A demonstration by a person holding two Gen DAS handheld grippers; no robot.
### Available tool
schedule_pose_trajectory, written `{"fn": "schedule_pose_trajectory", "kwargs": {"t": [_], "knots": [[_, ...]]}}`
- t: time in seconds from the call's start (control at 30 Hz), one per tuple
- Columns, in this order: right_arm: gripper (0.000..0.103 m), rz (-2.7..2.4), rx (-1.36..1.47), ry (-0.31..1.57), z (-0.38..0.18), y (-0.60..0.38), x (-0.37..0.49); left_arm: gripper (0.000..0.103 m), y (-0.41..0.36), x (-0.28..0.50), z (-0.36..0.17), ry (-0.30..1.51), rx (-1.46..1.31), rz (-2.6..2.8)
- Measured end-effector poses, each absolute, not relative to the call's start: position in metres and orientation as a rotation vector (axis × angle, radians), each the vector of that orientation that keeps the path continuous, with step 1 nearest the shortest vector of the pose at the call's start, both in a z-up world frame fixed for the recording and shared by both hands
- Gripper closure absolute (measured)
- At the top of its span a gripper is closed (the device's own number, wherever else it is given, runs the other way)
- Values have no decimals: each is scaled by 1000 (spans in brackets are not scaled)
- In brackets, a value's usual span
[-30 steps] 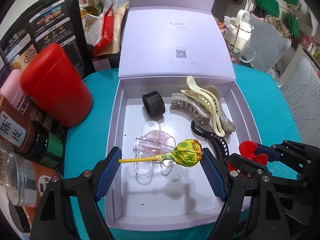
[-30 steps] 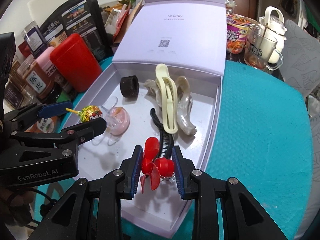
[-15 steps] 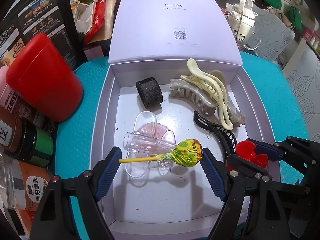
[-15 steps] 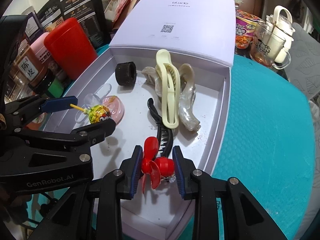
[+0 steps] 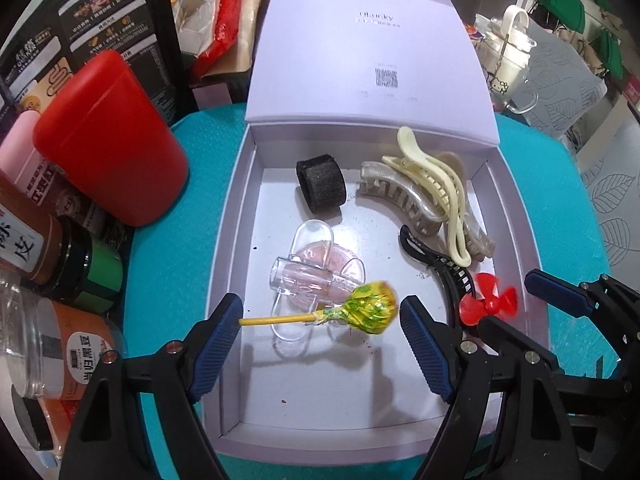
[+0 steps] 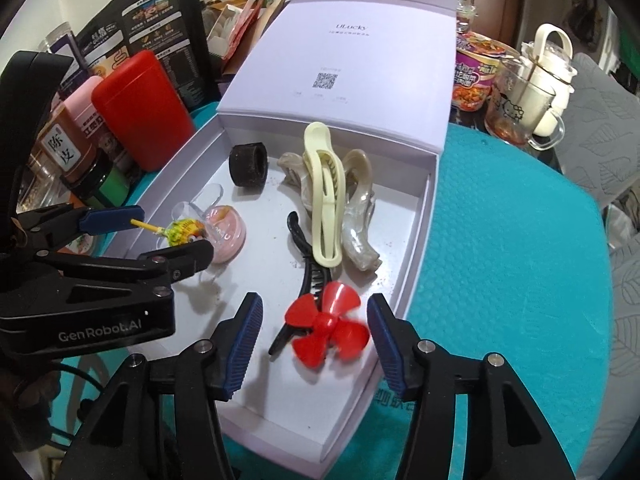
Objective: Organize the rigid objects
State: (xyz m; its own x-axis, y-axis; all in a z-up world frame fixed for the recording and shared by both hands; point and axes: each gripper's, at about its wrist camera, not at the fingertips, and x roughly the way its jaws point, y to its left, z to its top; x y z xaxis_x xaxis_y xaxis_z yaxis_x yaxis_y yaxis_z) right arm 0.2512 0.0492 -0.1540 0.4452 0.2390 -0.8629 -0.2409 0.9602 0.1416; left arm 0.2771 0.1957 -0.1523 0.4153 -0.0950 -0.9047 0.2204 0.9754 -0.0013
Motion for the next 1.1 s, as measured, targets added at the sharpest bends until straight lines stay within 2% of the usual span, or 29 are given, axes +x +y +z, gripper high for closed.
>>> {"fn": "schedule_pose_trajectory", "kwargs": {"t": [0.33,0.77,1.1], "knots": [[48,305,-3,1020,-123,37,240,21,195,266,-113,1076,88,-171],[47,346,-23,898,-55,24,216,21,195,220,-34,928,70,-86],[35,341,-30,805,4,2,176,21,184,173,28,796,61,-65]]}}
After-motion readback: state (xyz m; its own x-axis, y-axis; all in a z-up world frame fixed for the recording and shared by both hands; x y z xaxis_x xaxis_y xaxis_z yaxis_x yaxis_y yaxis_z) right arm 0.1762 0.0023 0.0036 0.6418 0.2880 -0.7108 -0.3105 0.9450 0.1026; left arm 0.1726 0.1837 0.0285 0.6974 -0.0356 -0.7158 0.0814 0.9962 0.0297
